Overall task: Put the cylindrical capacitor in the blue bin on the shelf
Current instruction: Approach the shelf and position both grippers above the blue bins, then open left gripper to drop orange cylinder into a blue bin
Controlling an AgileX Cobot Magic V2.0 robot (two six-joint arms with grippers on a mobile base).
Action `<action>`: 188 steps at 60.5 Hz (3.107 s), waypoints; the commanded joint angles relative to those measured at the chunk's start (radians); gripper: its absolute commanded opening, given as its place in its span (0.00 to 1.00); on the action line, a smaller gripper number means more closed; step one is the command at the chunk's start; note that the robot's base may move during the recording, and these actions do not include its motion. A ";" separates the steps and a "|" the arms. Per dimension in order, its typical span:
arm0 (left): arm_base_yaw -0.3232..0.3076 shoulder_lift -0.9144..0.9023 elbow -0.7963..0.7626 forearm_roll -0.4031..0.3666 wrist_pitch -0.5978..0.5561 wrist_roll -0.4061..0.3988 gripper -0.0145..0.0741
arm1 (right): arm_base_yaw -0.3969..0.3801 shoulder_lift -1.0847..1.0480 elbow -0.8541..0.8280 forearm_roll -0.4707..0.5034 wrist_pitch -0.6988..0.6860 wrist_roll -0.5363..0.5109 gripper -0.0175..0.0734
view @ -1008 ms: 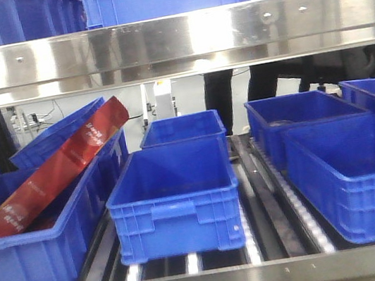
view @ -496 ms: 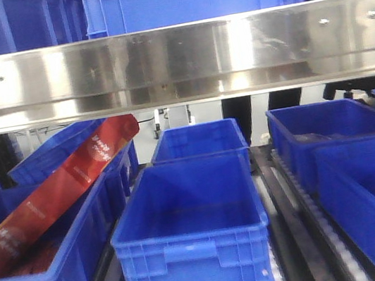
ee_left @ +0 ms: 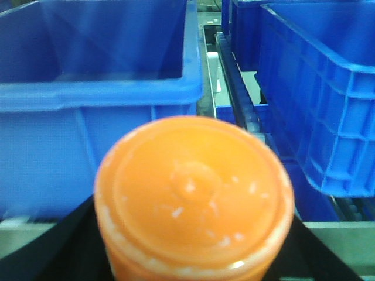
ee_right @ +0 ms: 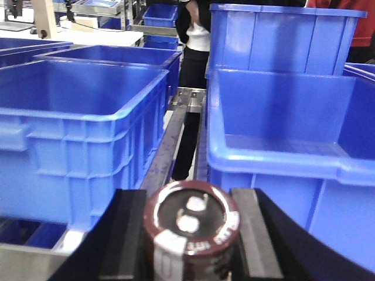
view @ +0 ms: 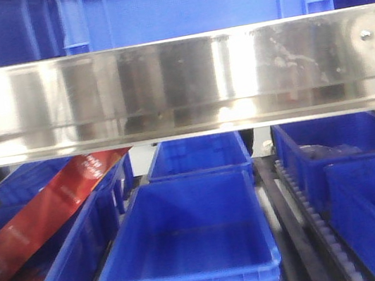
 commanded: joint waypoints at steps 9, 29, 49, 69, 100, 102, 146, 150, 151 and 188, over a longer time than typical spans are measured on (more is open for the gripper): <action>-0.006 -0.004 -0.004 -0.005 -0.023 0.001 0.04 | -0.001 -0.004 -0.009 -0.002 -0.034 0.002 0.01; -0.006 -0.004 -0.004 -0.005 -0.023 0.001 0.04 | -0.001 -0.004 -0.009 -0.002 -0.039 0.002 0.01; -0.006 -0.004 -0.004 -0.005 -0.023 0.001 0.04 | -0.001 -0.004 -0.009 -0.002 -0.039 0.002 0.01; -0.006 -0.004 -0.004 -0.005 -0.023 0.001 0.04 | -0.001 -0.004 -0.009 -0.002 -0.039 0.002 0.01; -0.006 -0.004 -0.004 -0.005 -0.025 0.001 0.04 | -0.001 -0.004 -0.009 -0.002 -0.039 0.002 0.01; -0.006 -0.004 -0.004 -0.007 -0.025 0.001 0.04 | -0.001 -0.004 -0.009 -0.002 -0.039 0.002 0.01; -0.430 0.516 -0.627 -0.042 0.063 0.062 0.04 | -0.001 -0.004 -0.009 -0.002 -0.041 0.002 0.01; -0.468 0.613 -0.732 -0.042 0.071 0.062 0.04 | -0.001 -0.004 -0.009 -0.002 -0.041 0.002 0.01; -0.477 0.643 -0.751 -0.042 0.070 0.062 0.04 | -0.001 -0.004 -0.009 -0.002 -0.041 0.002 0.01; -0.514 1.154 -1.031 -0.038 0.060 0.062 0.34 | -0.001 -0.004 -0.009 -0.002 -0.044 0.002 0.01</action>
